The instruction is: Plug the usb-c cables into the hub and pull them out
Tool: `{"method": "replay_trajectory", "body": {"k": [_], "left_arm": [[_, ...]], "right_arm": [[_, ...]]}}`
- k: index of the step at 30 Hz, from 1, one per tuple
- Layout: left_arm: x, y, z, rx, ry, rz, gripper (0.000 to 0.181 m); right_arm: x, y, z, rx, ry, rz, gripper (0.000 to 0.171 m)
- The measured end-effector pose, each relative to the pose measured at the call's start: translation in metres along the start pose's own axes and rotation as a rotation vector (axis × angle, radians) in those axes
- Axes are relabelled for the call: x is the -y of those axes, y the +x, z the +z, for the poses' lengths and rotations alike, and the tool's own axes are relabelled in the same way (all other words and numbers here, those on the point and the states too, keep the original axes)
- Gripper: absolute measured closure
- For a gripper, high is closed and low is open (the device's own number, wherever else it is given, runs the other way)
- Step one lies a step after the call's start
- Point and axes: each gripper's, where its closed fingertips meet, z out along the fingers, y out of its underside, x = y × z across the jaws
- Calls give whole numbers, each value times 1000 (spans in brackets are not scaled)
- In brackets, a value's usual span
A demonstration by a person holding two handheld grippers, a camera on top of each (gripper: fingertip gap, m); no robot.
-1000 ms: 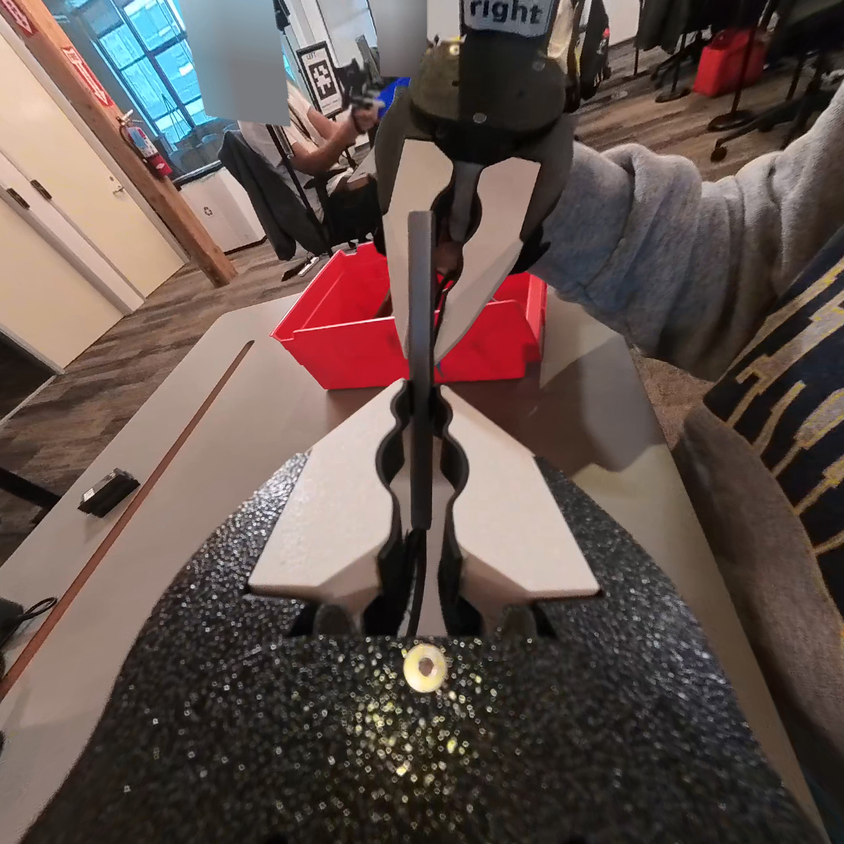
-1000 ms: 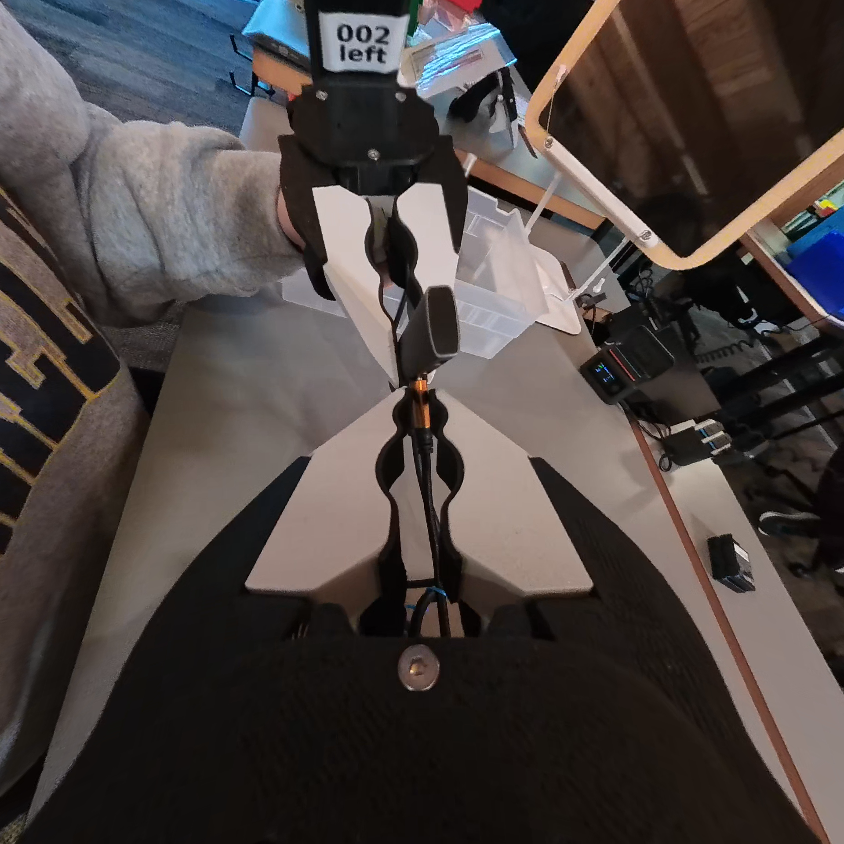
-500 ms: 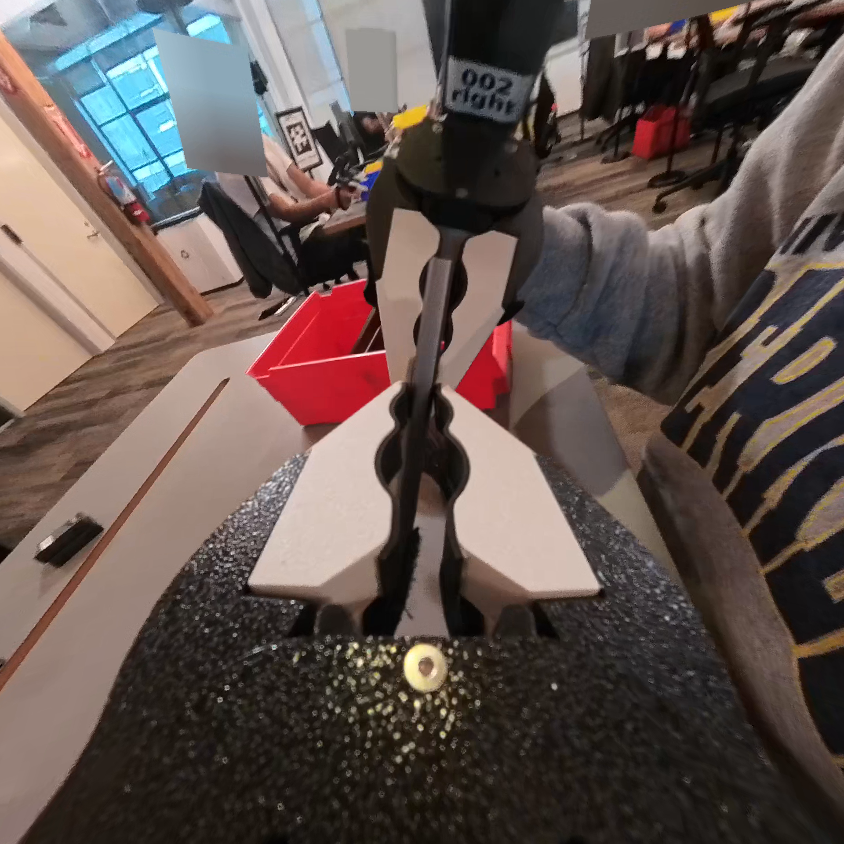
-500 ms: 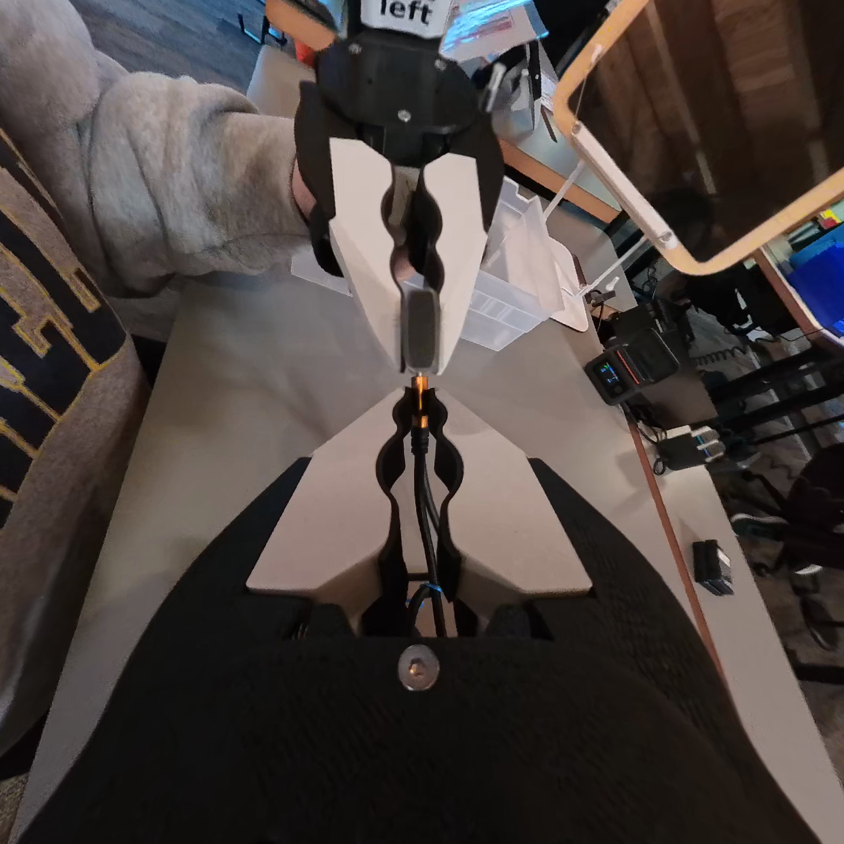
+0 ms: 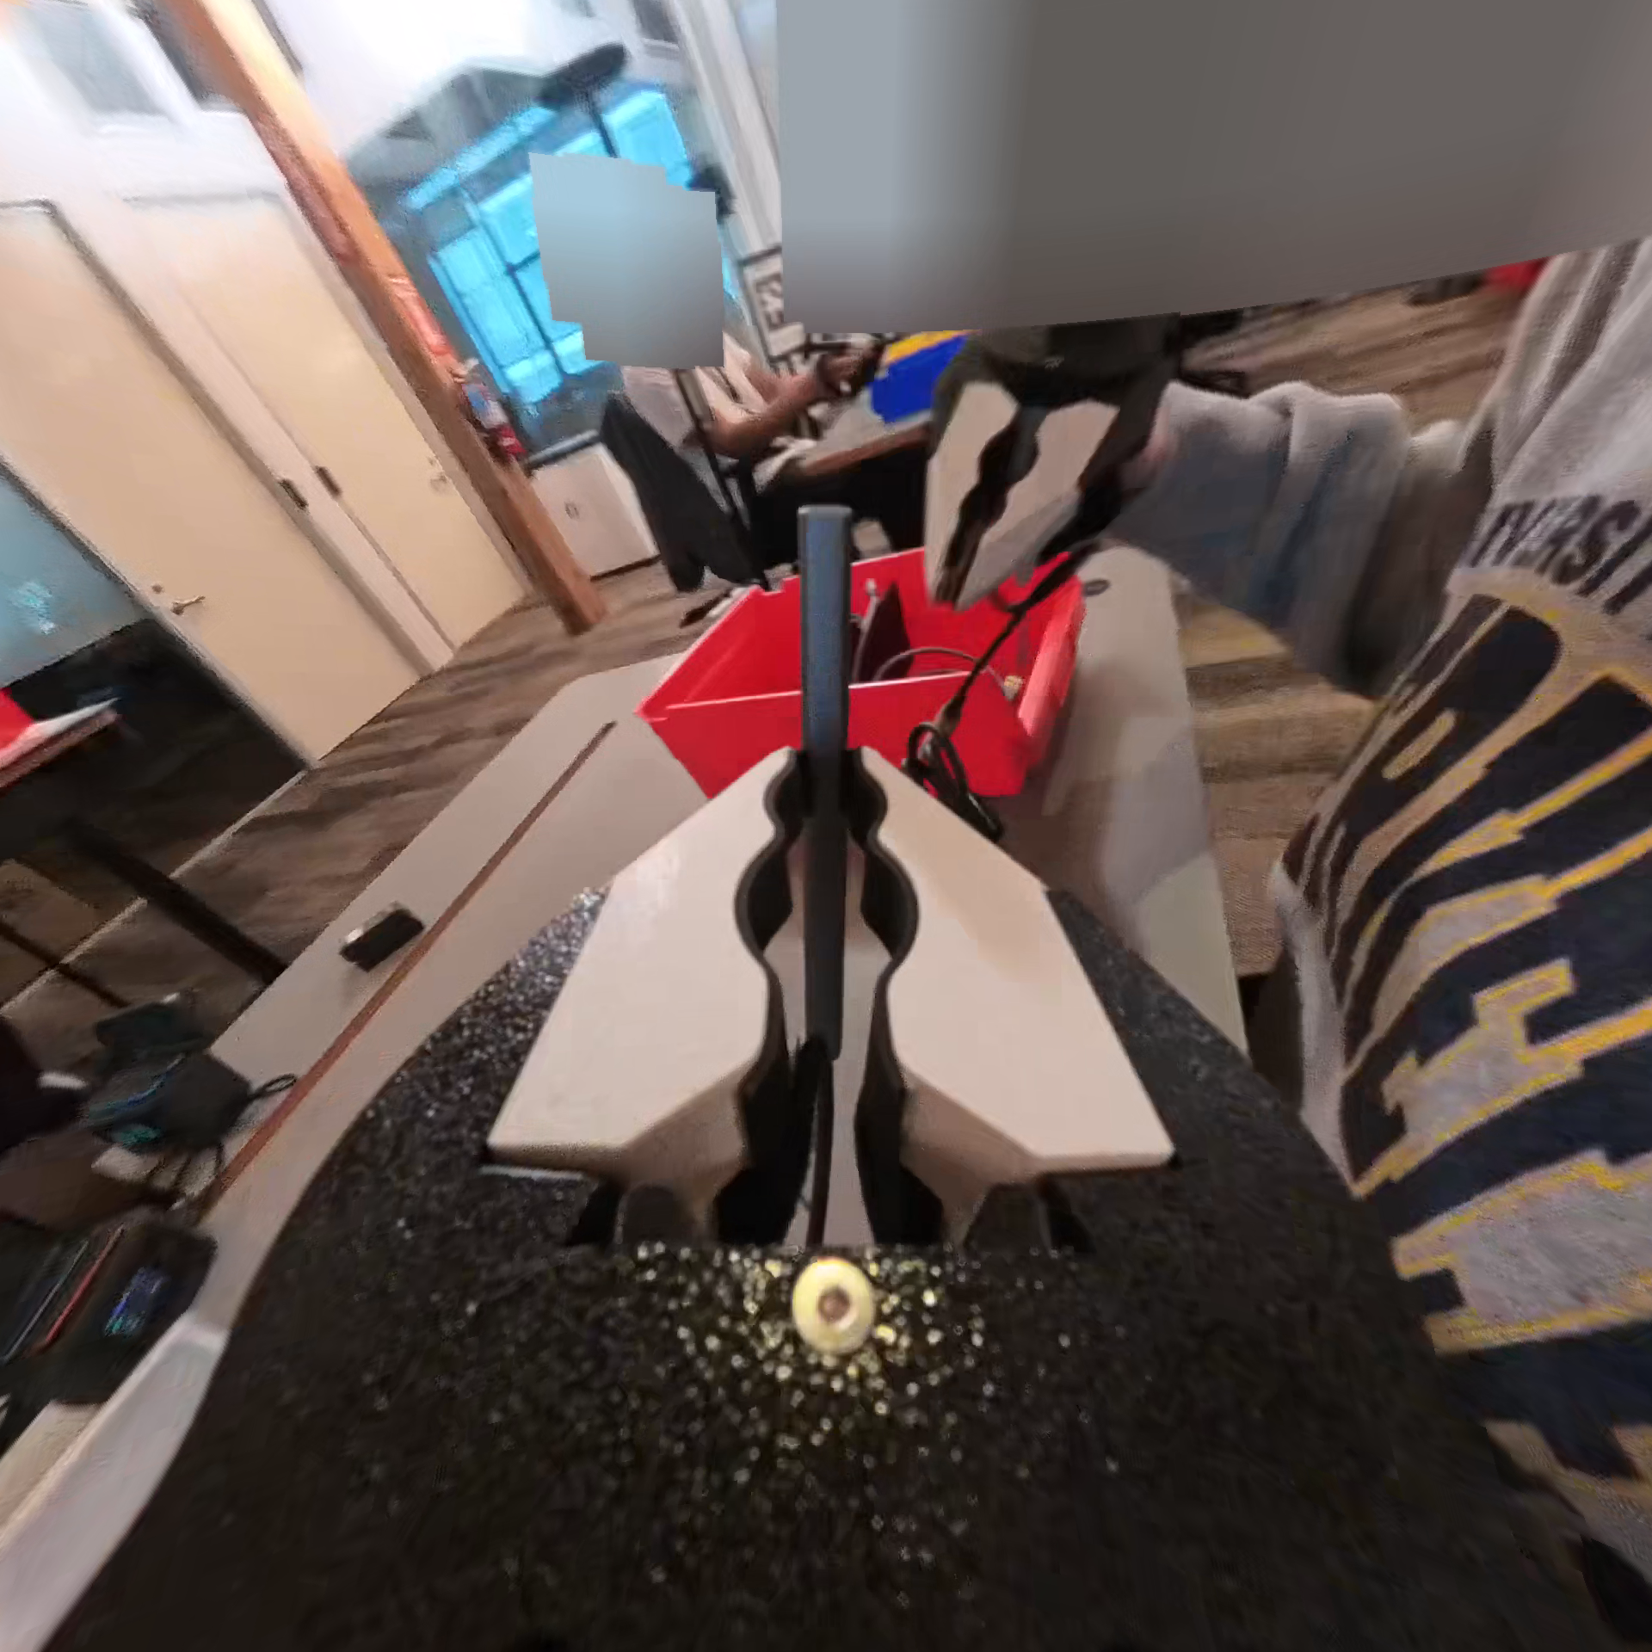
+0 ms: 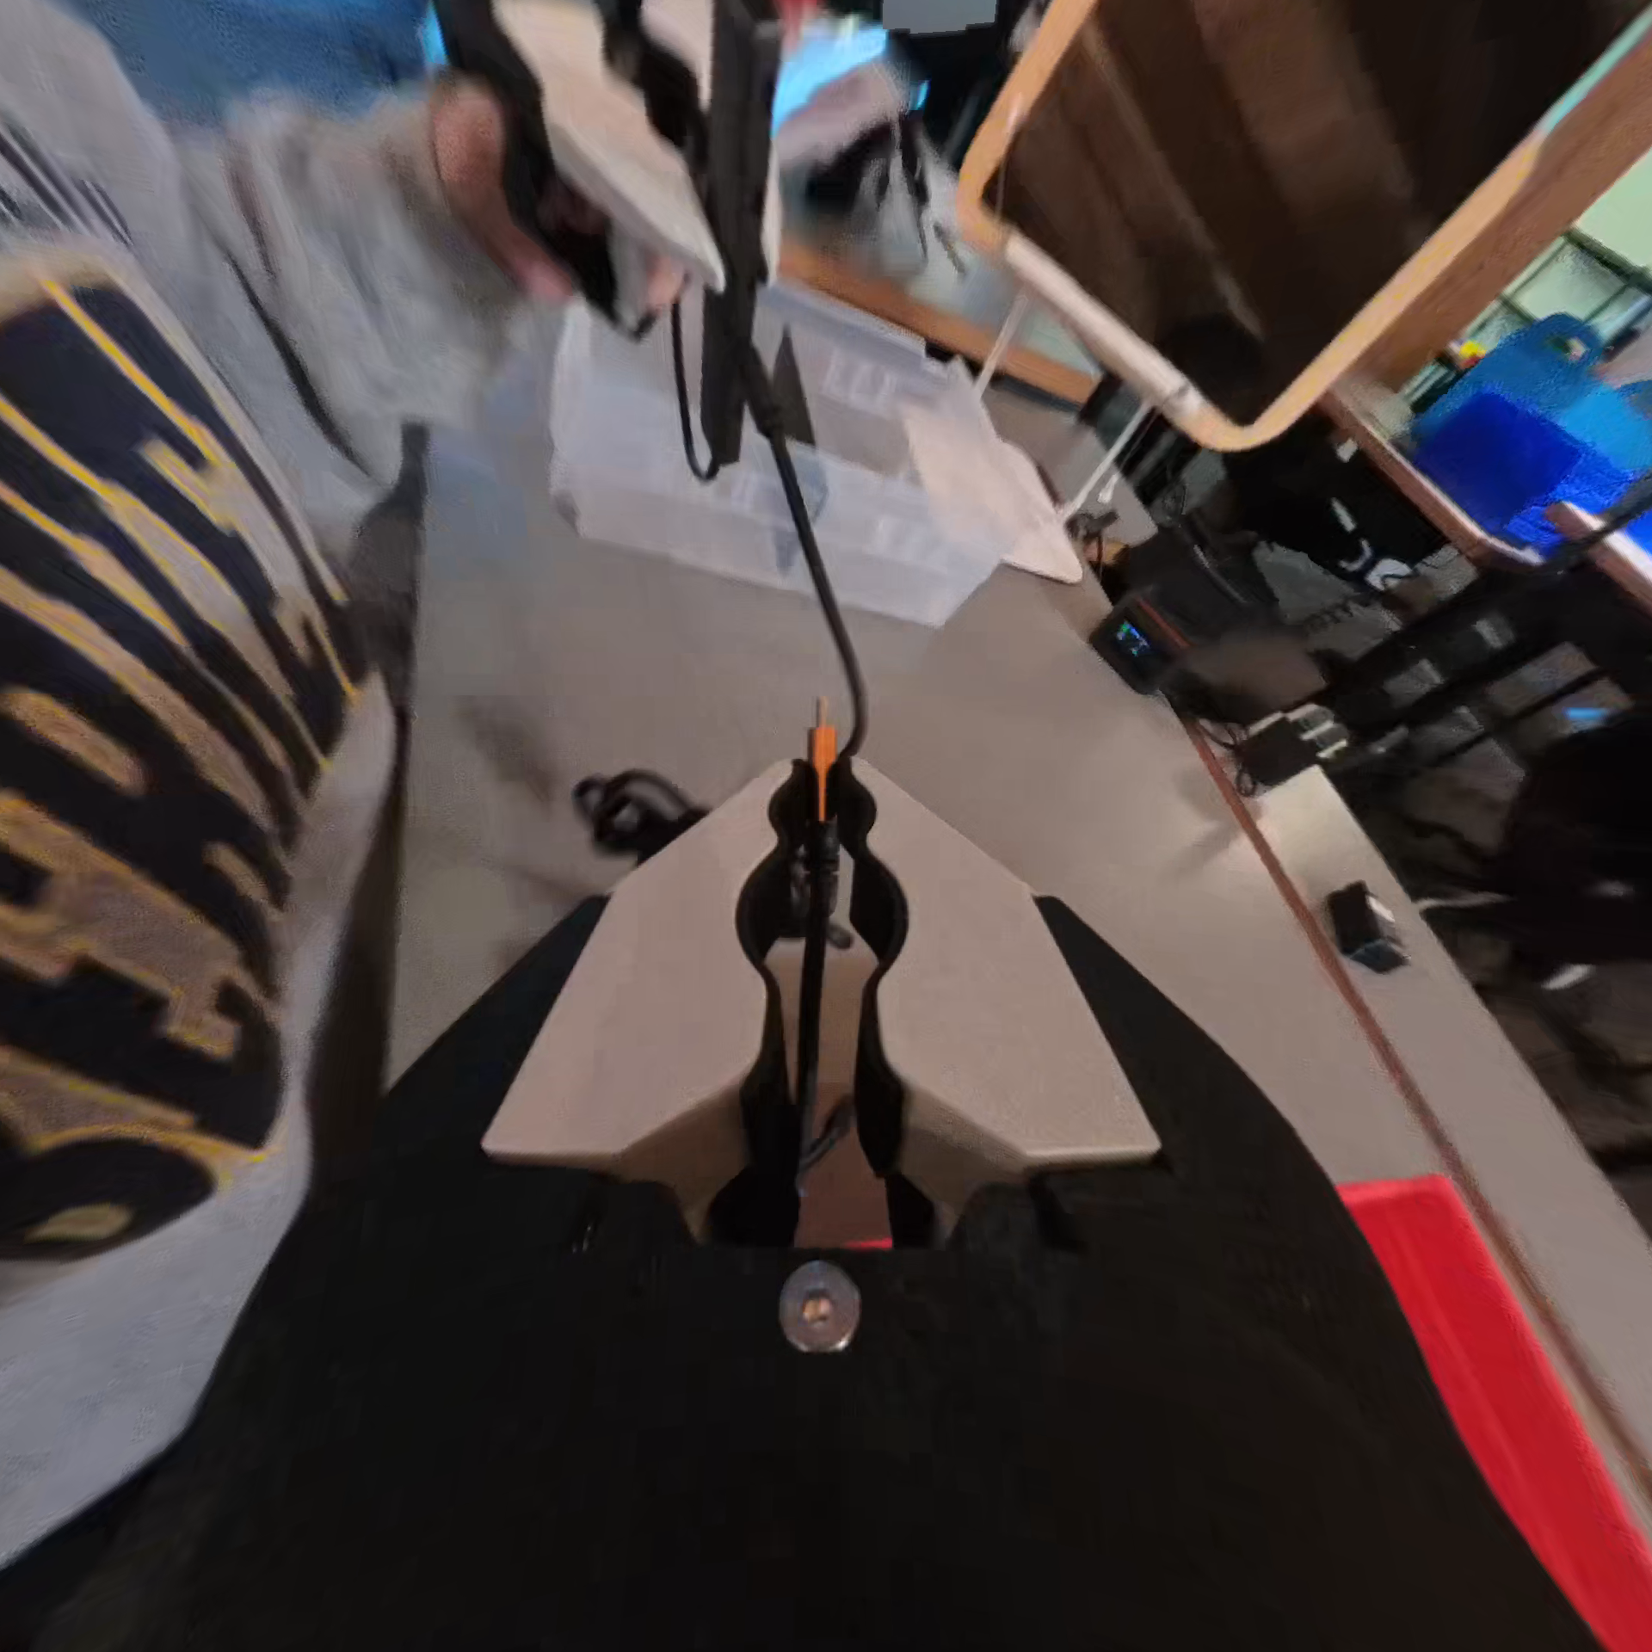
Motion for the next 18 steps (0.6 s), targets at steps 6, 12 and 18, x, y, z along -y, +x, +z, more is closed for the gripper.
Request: {"method": "replay_trajectory", "body": {"k": [6, 12, 18], "left_arm": [[-24, -6, 20, 66, -76, -16, 174], [-28, -22, 22, 108, 10, -152, 174], [-36, -27, 36, 89, 49, -227, 174]], "right_arm": [[54, 56, -59, -337, 121, -96, 166], [0, 104, -98, -449, -124, -44, 166], [-102, 106, -92, -421, -413, 124, 147]]}}
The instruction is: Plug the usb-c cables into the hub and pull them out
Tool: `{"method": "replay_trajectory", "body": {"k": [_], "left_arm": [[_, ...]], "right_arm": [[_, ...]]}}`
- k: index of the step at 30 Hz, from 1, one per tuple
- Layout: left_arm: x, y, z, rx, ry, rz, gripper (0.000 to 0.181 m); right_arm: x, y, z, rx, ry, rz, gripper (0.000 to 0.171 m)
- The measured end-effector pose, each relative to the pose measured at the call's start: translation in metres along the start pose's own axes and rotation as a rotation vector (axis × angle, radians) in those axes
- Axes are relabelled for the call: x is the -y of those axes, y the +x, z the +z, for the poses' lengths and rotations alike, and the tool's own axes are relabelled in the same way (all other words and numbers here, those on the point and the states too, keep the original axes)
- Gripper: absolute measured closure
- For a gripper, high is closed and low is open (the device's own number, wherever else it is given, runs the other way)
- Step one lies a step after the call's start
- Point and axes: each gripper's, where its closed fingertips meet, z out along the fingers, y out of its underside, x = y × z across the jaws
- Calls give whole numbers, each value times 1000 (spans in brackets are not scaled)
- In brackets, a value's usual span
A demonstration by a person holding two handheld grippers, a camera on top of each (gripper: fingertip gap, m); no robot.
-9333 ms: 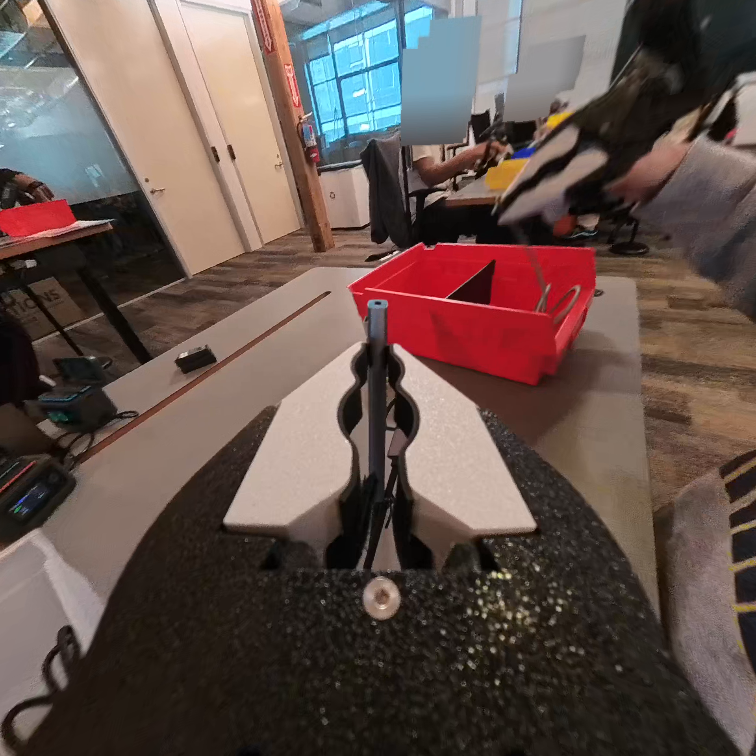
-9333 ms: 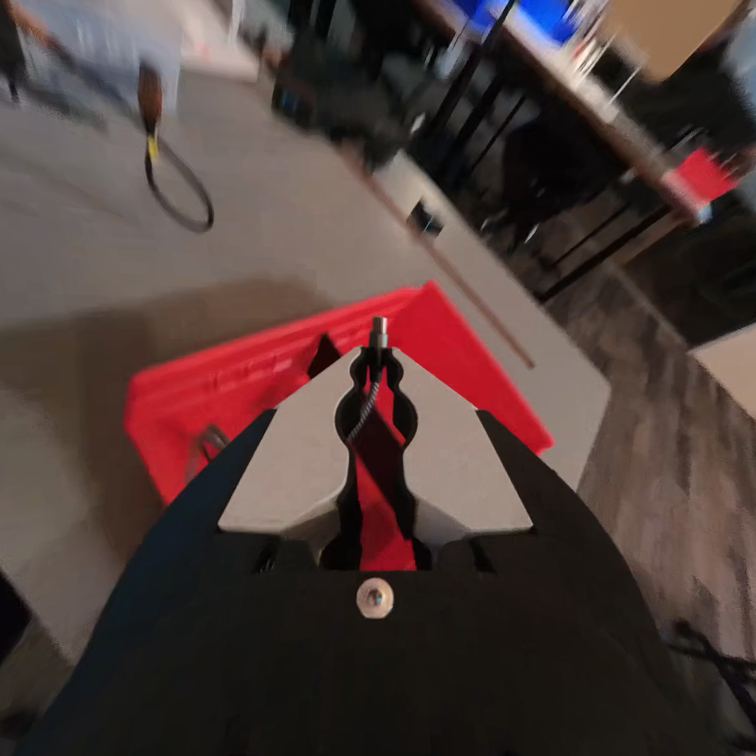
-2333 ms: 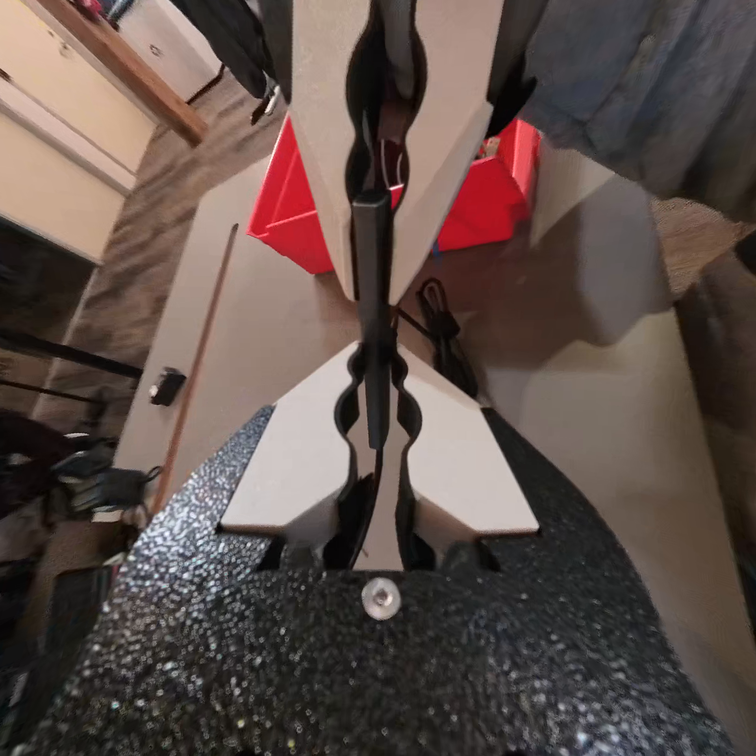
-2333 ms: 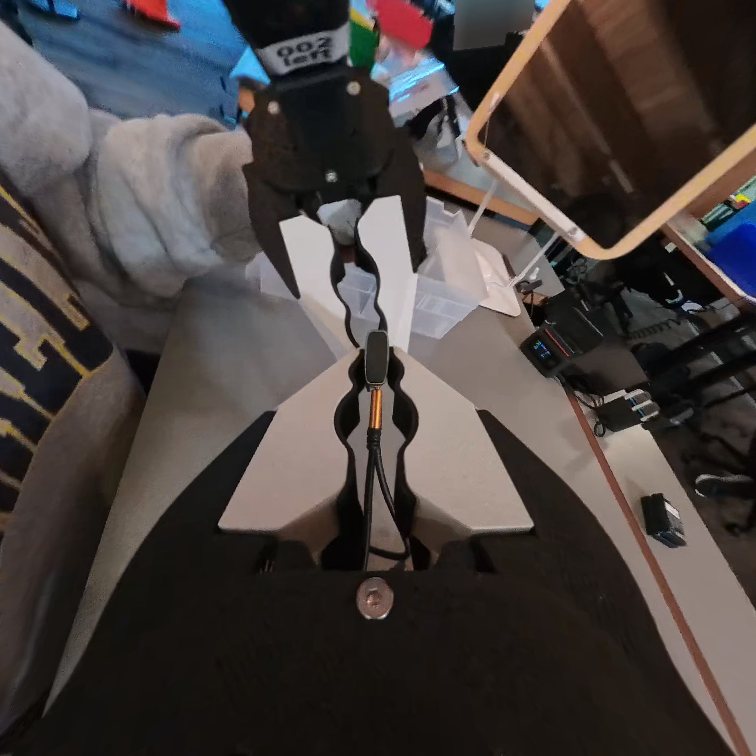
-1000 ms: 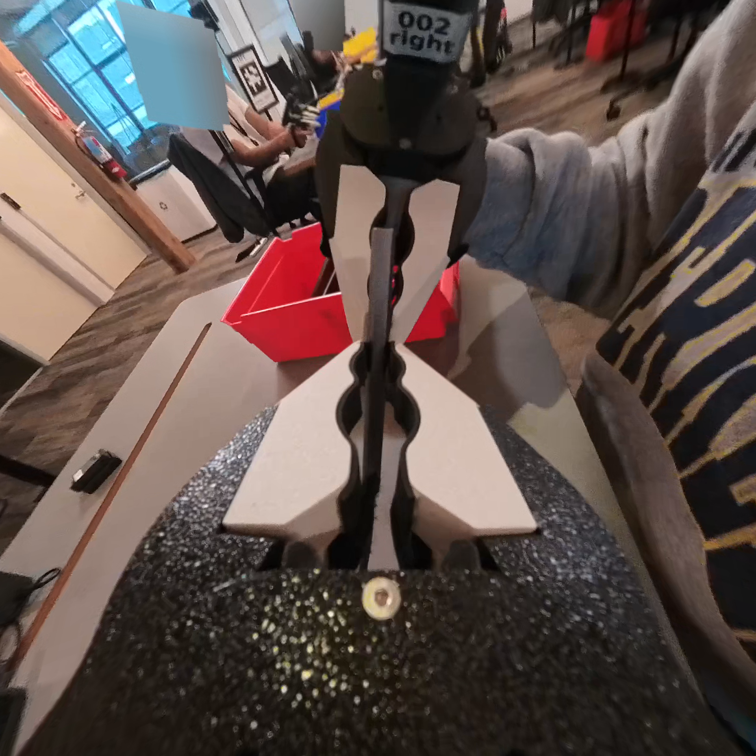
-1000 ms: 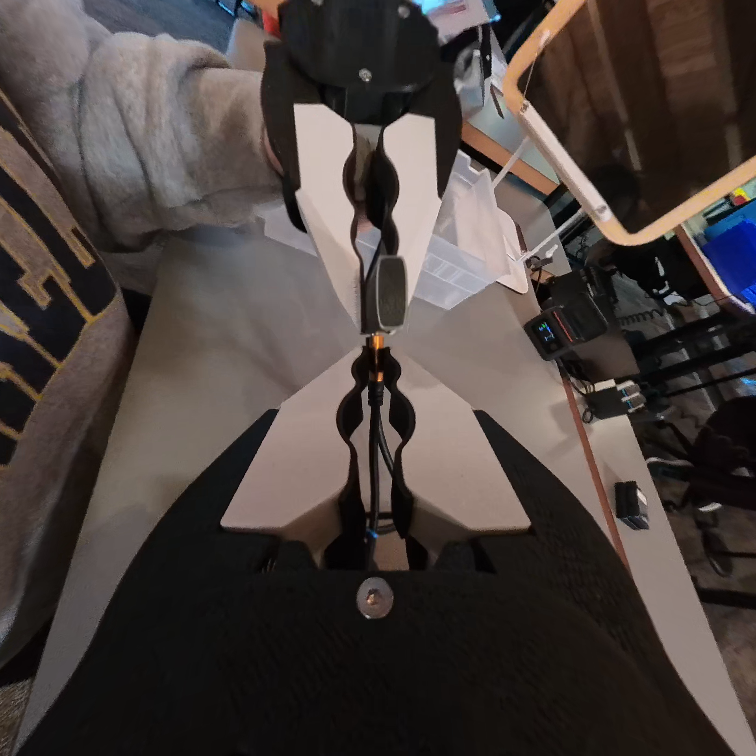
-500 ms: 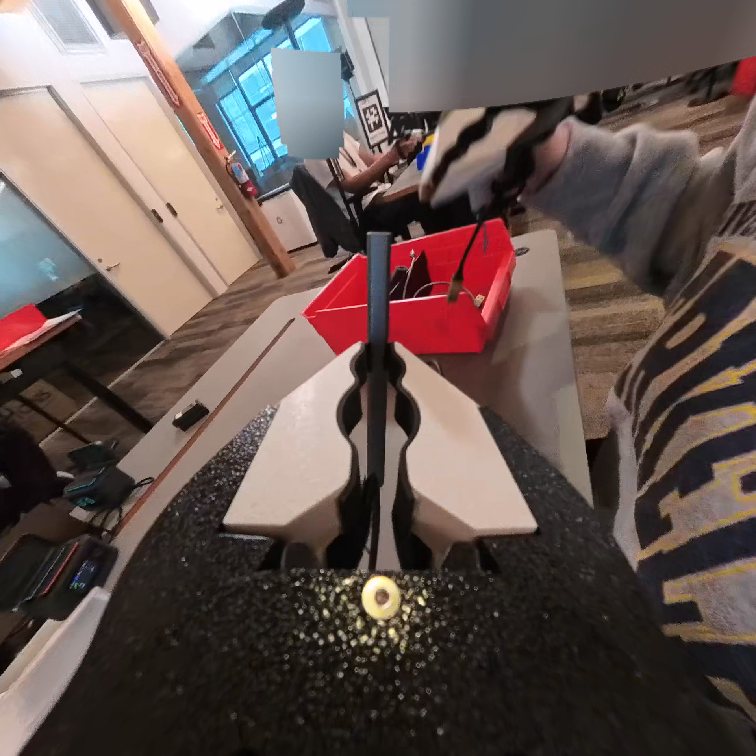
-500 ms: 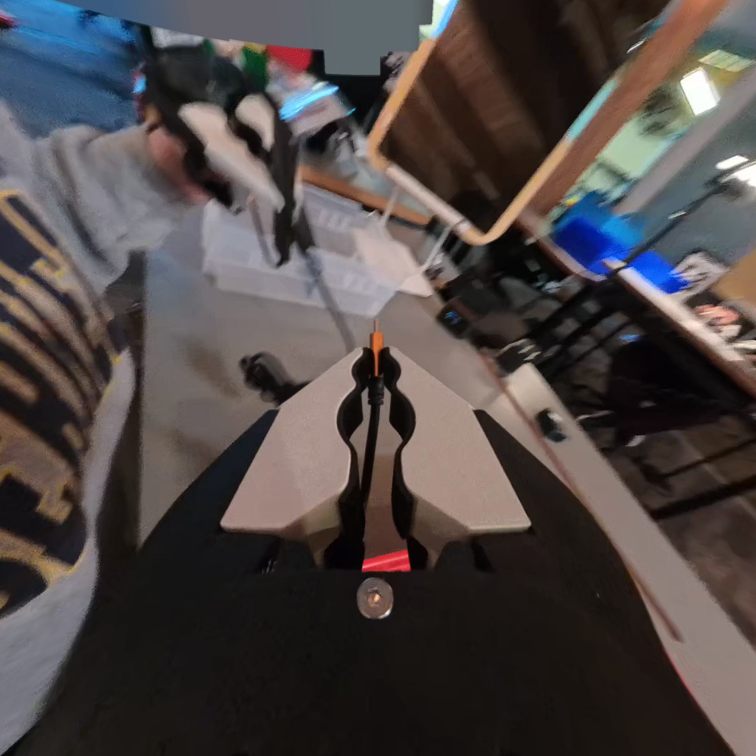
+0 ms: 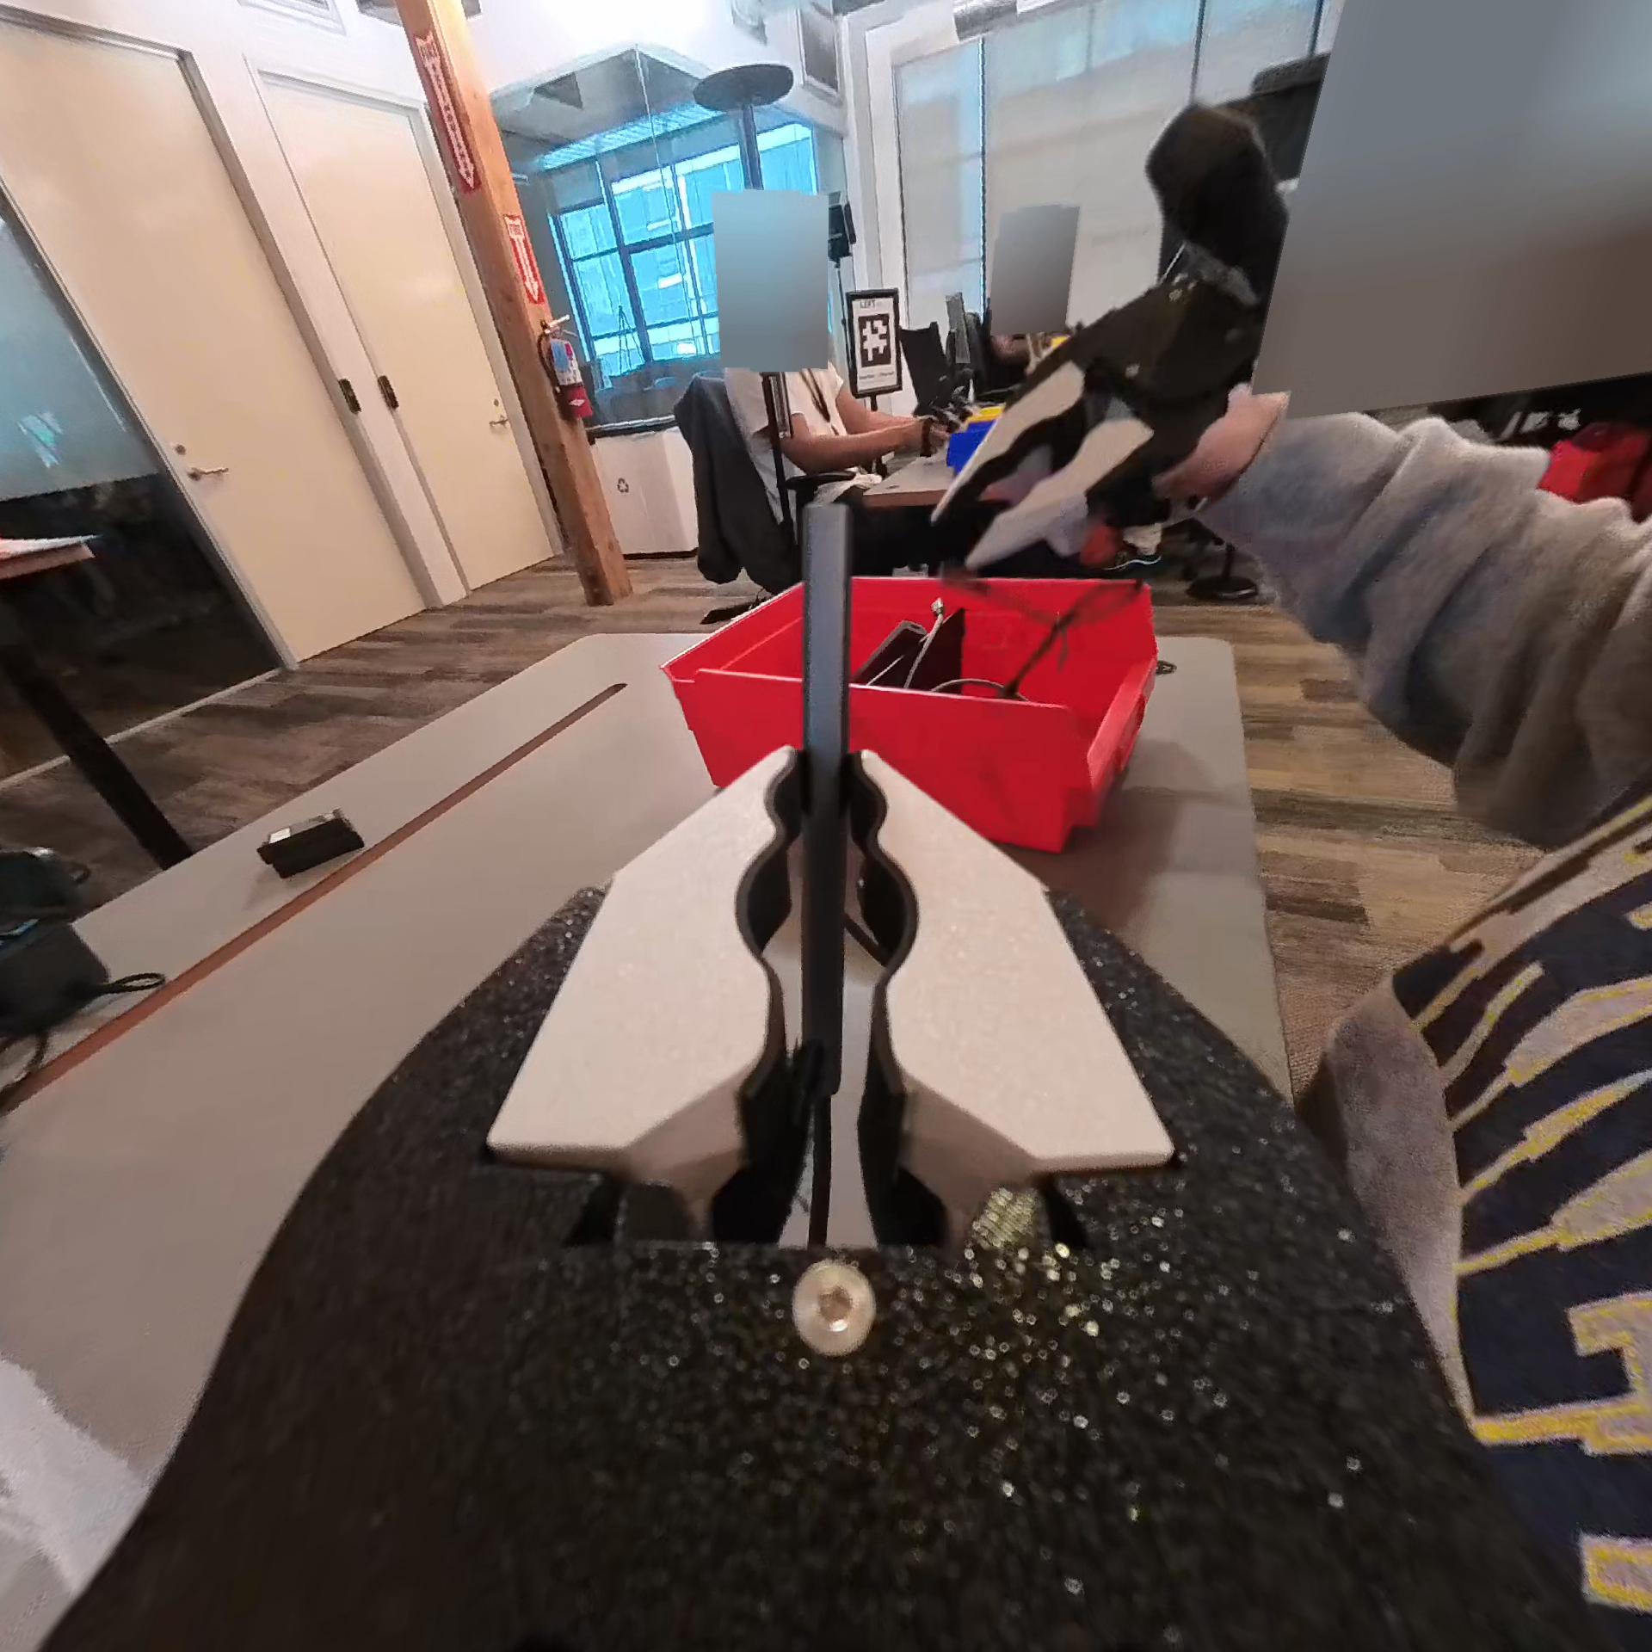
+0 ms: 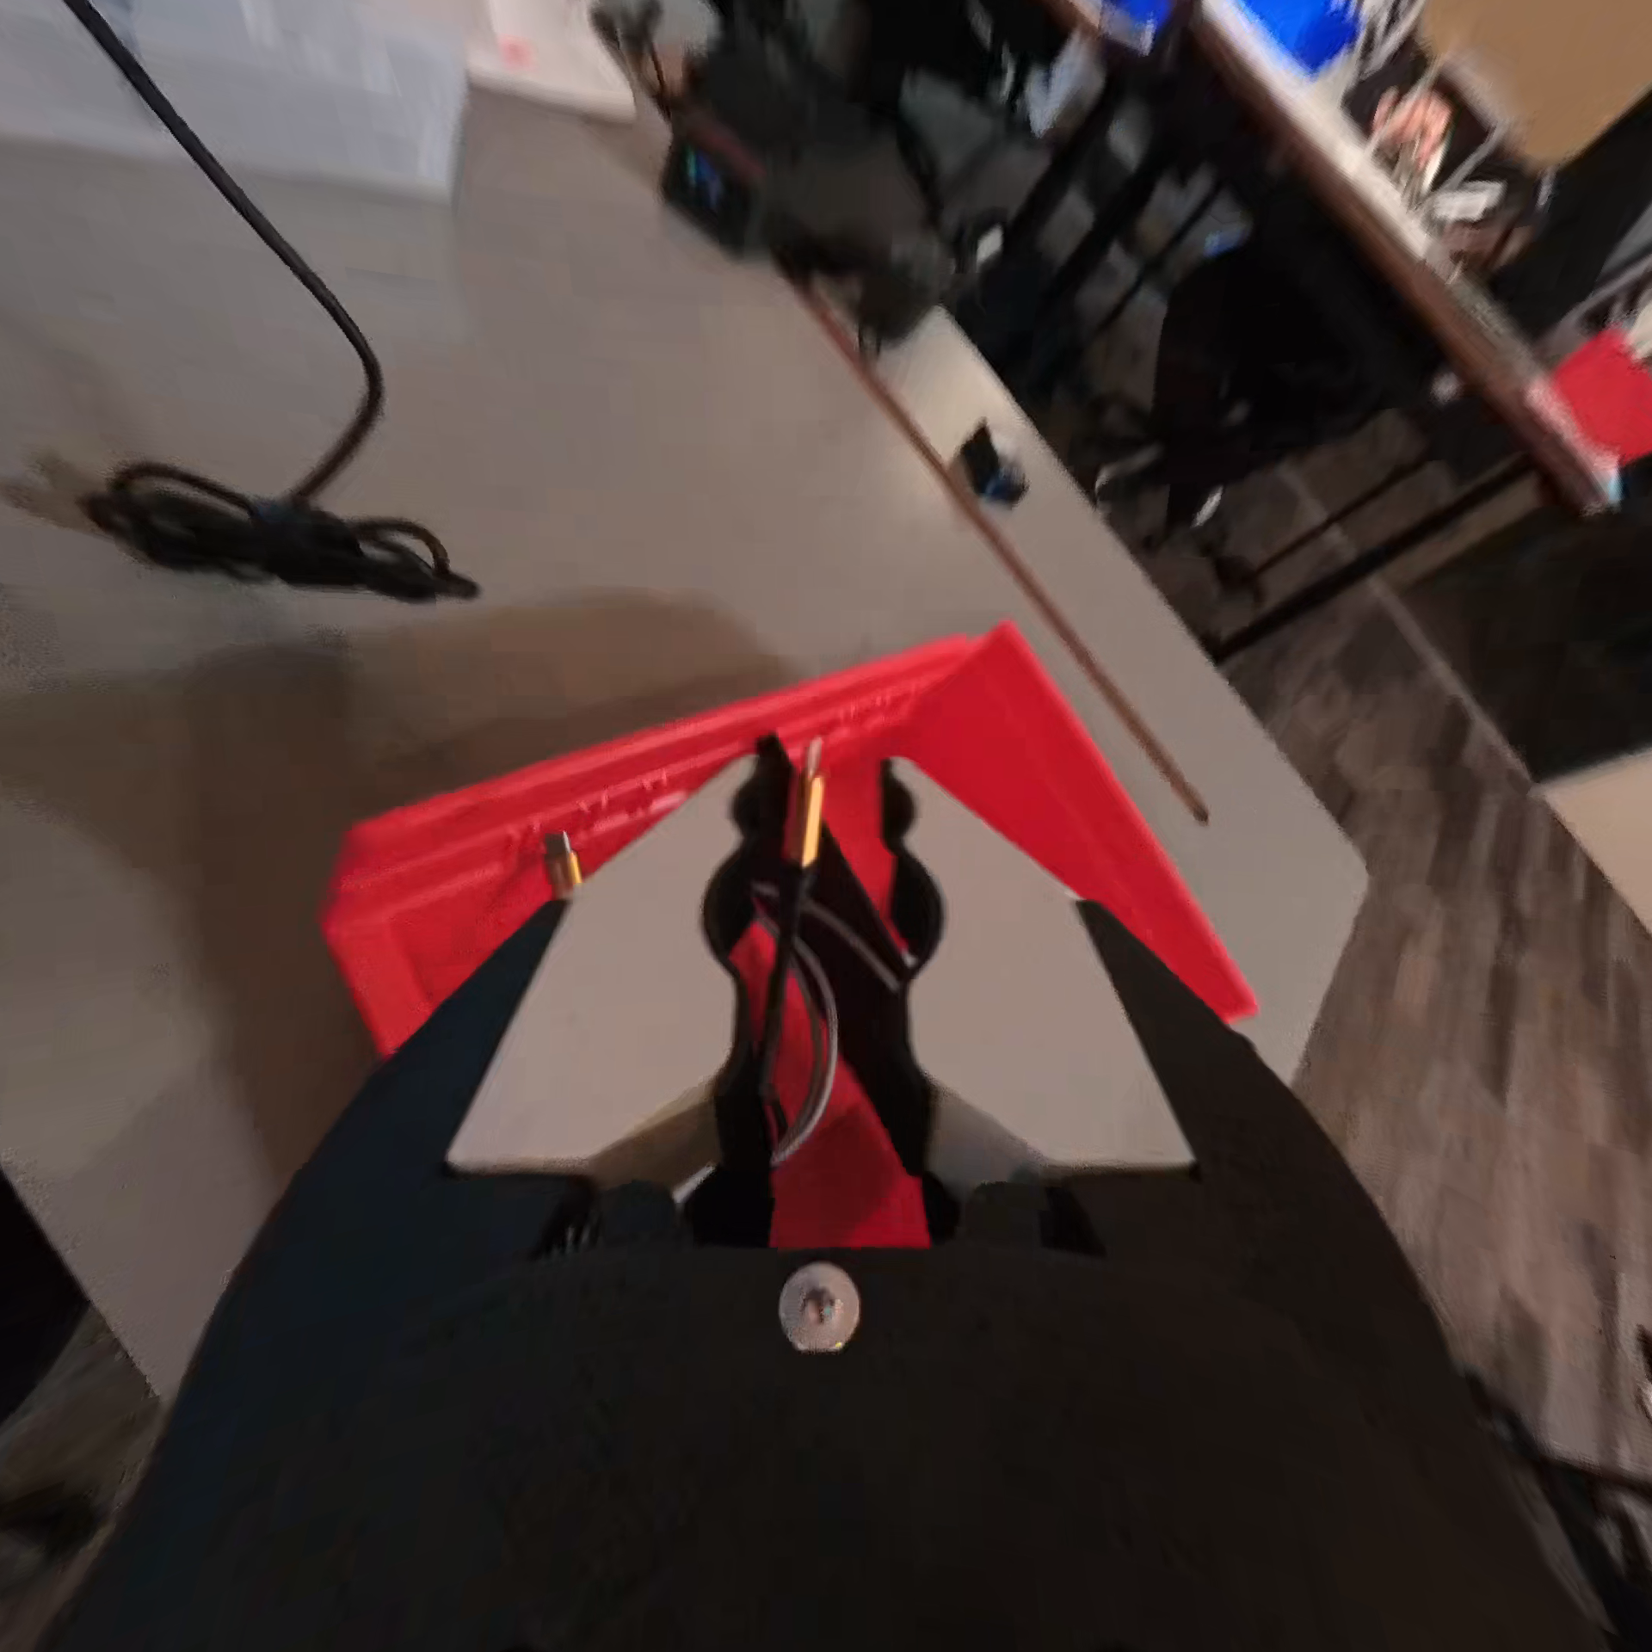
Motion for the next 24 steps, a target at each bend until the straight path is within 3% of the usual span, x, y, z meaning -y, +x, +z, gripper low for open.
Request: {"method": "replay_trajectory", "body": {"k": [1, 3, 5, 7, 10, 12, 17, 20, 21, 23, 24], "left_arm": [[-1, 0, 3, -7, 1, -9, 174], [-3, 0, 8, -22, 11, -22, 174], [-2, 4, 14, -58, 33, -40, 174], [1, 10, 19, -104, 65, -62, 174], [2, 18, 26, -168, 88, -93, 174], [2, 24, 28, -206, 99, -102, 174], [0, 36, 25, -268, 98, -98, 174], [-3, 39, 19, -303, 77, -123, 172], [-7, 40, 17, -306, 49, -107, 169], [-18, 34, 18, -253, -19, -64, 128], [-25, 35, 19, -258, -69, -43, 130]], "right_arm": [[-3, 1, 2, -25, -29, -1, 130], [24, -10, 2, -35, 72, 1, 117], [80, -56, 3, 133, 319, 61, 122], [111, -110, 16, 311, 390, 50, 126], [120, -161, 51, 404, 328, -71, 127], [130, -180, 62, 492, 351, -44, 140], [140, -193, 72, 619, 389, 15, 161], [139, -198, 69, 640, 388, -41, 165], [137, -199, 69, 639, 373, -59, 165], [134, -199, 69, 636, 359, -83, 166], [134, -200, 68, 644, 359, -87, 166]]}}
